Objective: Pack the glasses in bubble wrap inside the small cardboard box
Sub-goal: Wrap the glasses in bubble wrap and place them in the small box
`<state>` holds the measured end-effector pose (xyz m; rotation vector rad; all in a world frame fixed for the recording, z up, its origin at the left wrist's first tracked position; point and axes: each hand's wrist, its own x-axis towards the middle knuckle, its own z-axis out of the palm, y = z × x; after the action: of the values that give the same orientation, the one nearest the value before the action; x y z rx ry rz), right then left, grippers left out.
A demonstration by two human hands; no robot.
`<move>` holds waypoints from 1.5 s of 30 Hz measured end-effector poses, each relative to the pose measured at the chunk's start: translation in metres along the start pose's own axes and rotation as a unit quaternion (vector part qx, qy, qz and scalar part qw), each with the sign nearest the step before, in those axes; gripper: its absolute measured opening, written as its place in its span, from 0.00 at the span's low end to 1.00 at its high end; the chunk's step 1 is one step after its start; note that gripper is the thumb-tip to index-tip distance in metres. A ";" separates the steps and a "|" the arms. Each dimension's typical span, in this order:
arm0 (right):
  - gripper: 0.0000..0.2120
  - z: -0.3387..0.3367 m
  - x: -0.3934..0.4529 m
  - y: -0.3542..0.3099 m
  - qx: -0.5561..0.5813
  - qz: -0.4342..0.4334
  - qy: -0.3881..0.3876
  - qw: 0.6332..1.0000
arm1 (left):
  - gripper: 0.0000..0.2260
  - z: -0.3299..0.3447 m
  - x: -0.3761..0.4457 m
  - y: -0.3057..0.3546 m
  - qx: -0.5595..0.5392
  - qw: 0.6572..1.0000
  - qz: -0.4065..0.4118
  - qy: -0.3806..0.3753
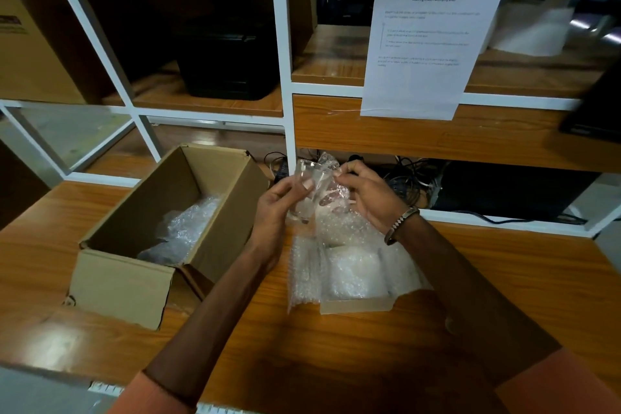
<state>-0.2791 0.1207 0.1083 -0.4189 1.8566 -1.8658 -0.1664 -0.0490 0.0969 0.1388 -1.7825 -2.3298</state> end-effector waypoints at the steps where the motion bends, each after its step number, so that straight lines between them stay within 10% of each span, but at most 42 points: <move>1: 0.01 0.000 -0.001 0.000 0.035 0.004 -0.015 0.999 | 0.17 -0.001 0.001 -0.001 0.018 1.000 0.006 -0.002; 8: 0.25 -0.005 -0.011 -0.004 0.036 0.042 -0.080 0.995 | 0.23 -0.004 0.002 -0.002 0.116 0.992 0.041 -0.037; 17: 0.26 -0.008 -0.017 -0.002 0.025 0.041 -0.112 0.992 | 0.41 -0.013 0.013 -0.004 0.270 0.962 0.024 -0.035; 20: 0.24 -0.010 -0.020 -0.005 0.072 0.020 -0.127 0.989 | 0.55 -0.018 0.014 -0.009 0.156 0.987 -0.040 -0.027; 23: 0.23 -0.012 -0.022 -0.006 0.106 0.015 -0.129 0.986 | 0.49 -0.026 0.012 -0.017 -0.151 0.970 -0.184 -0.051; 27: 0.29 -0.019 -0.020 -0.004 0.038 0.009 -0.115 0.993 | 0.40 -0.027 0.014 -0.025 -0.231 0.939 -0.254 -0.005; 37: 0.21 -0.032 -0.018 -0.002 -0.028 -0.026 -0.119 0.992 | 0.16 -0.016 0.028 -0.010 -0.077 0.976 -0.204 0.022; 45: 0.21 -0.037 -0.016 -0.004 -0.054 -0.060 -0.123 0.989 | 0.27 -0.010 0.031 -0.002 -0.021 0.970 -0.239 -0.040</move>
<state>-0.2855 0.1599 0.1121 -0.7760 1.8025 -1.7057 -0.1945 -0.0644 0.0937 0.5284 -1.9036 -2.7279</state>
